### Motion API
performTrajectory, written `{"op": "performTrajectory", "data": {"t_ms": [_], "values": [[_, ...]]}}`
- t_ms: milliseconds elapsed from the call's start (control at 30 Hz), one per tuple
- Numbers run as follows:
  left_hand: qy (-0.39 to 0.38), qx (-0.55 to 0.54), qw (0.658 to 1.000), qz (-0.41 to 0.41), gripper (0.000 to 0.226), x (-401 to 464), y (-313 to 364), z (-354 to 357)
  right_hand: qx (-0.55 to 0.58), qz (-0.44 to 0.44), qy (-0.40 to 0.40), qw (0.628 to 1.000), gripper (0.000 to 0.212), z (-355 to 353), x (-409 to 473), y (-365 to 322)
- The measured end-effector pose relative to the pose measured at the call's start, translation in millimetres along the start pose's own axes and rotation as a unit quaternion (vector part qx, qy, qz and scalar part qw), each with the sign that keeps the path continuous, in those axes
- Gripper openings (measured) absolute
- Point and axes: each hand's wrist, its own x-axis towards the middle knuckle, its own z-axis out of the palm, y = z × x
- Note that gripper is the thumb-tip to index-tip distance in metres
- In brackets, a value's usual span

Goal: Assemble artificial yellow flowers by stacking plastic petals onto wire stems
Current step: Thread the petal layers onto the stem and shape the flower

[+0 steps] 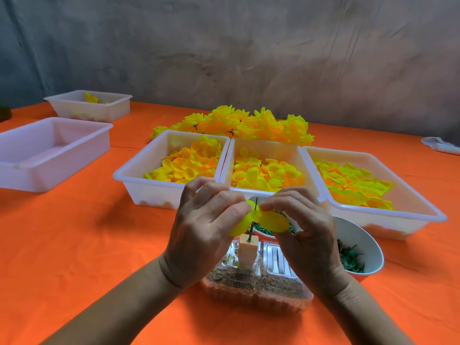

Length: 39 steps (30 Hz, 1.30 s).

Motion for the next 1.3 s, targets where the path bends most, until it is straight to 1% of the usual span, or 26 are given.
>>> {"op": "performTrajectory", "data": {"t_ms": [33, 100, 133, 200, 233, 300, 367, 533, 600, 767, 900, 1000, 1067, 1167, 1300], "values": [[-0.005, -0.003, 1.0, -0.005, 0.003, -2, 0, 0, -0.006, -0.002, 0.0, 1.0, 0.017, 0, -1, 1], [-0.014, -0.008, 1.0, -0.004, 0.004, -5, 0, 0, -0.023, -0.018, -0.014, 0.999, 0.007, 2, -5, 4], [-0.017, -0.01, 1.0, -0.001, 0.01, -7, 0, 1, -0.034, -0.028, -0.023, 0.999, 0.001, 2, -7, 6], [-0.02, -0.02, 1.0, -0.001, 0.028, -11, 1, 1, -0.047, -0.043, -0.038, 0.997, 0.003, 3, -12, 9], [-0.021, -0.027, 0.999, -0.005, 0.036, -12, 2, 0, -0.048, -0.044, -0.041, 0.997, 0.009, 4, -15, 10], [-0.02, -0.036, 0.999, -0.015, 0.043, -14, 5, 0, -0.045, -0.041, -0.041, 0.997, 0.015, 4, -17, 11], [-0.019, -0.041, 0.999, -0.022, 0.045, -15, 6, 0, -0.043, -0.039, -0.041, 0.997, 0.015, 3, -18, 11], [-0.009, -0.046, 0.999, -0.022, 0.034, -14, 5, 1, -0.055, -0.042, -0.048, 0.996, 0.011, 1, -16, 11], [-0.006, -0.046, 0.999, -0.021, 0.036, -14, 5, 1, -0.058, -0.044, -0.046, 0.996, 0.009, 1, -16, 11], [-0.015, -0.054, 0.998, -0.019, 0.042, -16, 5, 2, -0.054, -0.047, -0.054, 0.996, 0.019, 2, -16, 10], [-0.018, -0.047, 0.999, -0.002, 0.046, -13, 4, 3, -0.092, -0.074, -0.055, 0.992, 0.021, 1, -13, 7], [-0.021, -0.022, 0.999, 0.019, 0.035, -14, 3, 3, -0.114, -0.095, -0.054, 0.987, 0.027, -1, -10, 4], [-0.021, -0.01, 0.999, 0.024, 0.035, -15, 3, 3, -0.124, -0.1, -0.054, 0.986, 0.029, -2, -9, 2], [-0.011, -0.018, 1.0, 0.003, 0.038, -15, 5, 3, -0.13, -0.094, -0.057, 0.985, 0.027, -2, -10, 2], [-0.005, -0.022, 1.0, -0.007, 0.028, -19, 9, 2, -0.141, -0.097, -0.047, 0.984, 0.028, -1, -16, 2]]}}
